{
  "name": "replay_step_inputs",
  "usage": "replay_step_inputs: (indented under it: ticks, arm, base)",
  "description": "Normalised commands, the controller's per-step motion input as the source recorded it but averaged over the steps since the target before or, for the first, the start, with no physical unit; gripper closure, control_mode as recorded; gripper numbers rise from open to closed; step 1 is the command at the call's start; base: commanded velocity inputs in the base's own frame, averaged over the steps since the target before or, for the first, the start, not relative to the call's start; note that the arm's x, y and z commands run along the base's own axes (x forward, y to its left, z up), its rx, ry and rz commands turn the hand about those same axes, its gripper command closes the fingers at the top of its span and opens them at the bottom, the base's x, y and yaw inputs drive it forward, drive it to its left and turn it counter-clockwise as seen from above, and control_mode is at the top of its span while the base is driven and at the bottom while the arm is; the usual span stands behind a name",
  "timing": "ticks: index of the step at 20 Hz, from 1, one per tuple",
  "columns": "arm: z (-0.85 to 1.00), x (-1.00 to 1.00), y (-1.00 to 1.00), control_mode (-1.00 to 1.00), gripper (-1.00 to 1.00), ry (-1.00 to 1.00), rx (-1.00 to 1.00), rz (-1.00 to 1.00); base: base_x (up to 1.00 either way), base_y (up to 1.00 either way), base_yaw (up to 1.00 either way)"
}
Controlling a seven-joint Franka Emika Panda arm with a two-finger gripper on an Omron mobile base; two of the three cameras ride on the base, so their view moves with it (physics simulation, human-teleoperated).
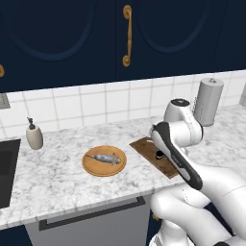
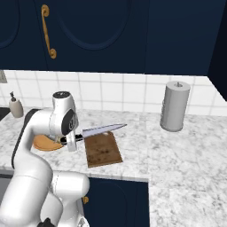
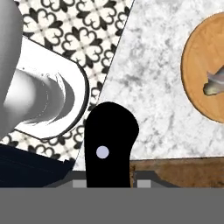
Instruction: Pick up the knife from the drawer and place it on the cutting board. Then place the meat from the plate to the cutting board.
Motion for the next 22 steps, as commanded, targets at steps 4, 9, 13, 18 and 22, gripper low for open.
replay_step_inputs:
  ticks: [4, 9, 13, 18, 22]
  arm:
    - [-0.15, 0.27, 0.13, -1.00, 1.00, 0.04, 0.00, -0.57]
    - [-0.16, 0.31, 0.01, -1.00, 1.00, 0.00, 0.03, -0.46]
    - [-0.17, 0.31, 0.01, -1.00, 1.00, 0.00, 0.04, -0.40]
    - [-0.18, 0.33, 0.00, -1.00, 1.00, 0.01, 0.03, -0.37]
    - [-0.14, 0.32, -0.24, -1.00, 1.00, 0.02, 0.02, -0.25]
  base:
    - [0.00, 0.00, 0.00]
    - [0.00, 0.00, 0.00]
    - [0.00, 0.00, 0.00]
    - [0.00, 0.00, 0.00]
    - [0.00, 0.00, 0.00]
